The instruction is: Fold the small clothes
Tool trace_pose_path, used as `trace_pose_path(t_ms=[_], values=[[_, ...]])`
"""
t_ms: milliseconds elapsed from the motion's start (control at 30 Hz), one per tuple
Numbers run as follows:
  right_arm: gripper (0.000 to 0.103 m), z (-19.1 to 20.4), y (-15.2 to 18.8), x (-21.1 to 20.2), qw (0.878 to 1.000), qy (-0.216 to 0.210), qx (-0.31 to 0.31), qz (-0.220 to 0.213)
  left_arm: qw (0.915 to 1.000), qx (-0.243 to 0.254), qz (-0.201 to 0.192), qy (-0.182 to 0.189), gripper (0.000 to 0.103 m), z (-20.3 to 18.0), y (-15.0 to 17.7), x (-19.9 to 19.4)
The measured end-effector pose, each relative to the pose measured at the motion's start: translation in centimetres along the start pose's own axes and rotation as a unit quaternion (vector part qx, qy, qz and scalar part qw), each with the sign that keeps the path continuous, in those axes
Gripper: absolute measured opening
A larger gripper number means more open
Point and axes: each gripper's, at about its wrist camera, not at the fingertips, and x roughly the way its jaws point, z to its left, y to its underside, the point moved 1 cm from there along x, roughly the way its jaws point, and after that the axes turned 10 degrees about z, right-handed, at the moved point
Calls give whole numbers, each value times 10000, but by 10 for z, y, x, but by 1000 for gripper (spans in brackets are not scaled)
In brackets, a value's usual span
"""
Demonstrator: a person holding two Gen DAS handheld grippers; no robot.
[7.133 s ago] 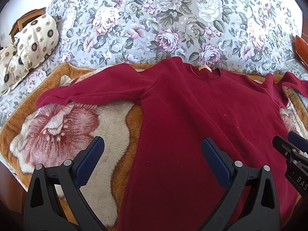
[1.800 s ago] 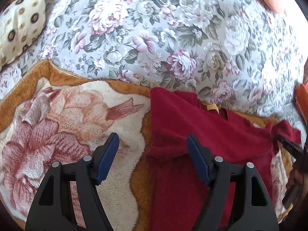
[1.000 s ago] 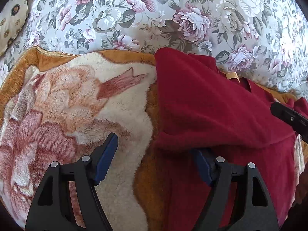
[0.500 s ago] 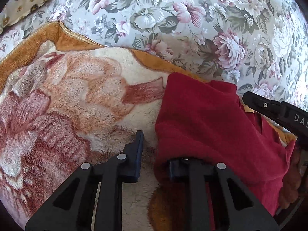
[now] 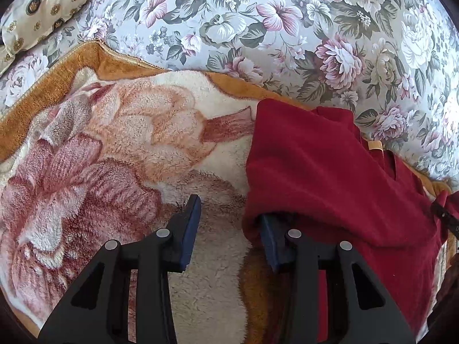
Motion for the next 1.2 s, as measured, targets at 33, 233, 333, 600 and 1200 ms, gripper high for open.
trace_pose_path(t_ms=[33,233,333,600,1200], values=[[49,-2,1,12,9995,-271,-7,183,10000,6,-28,-22,39,0,1,-2],[3,-4,8,-24,9986,-307,-41,-429,9998,160,-30,-105,47,-3,6,-9],[3,-7,6,-43,9966,247,-88,-778,9994,290,12,-162,55,-8,7,-8],[20,5,1,-13,9965,739,-395,-55,9993,261,211,-172,58,-2,6,-5],[31,224,-44,65,9740,-954,-2015,412,9984,442,-272,226,59,-22,5,-28]])
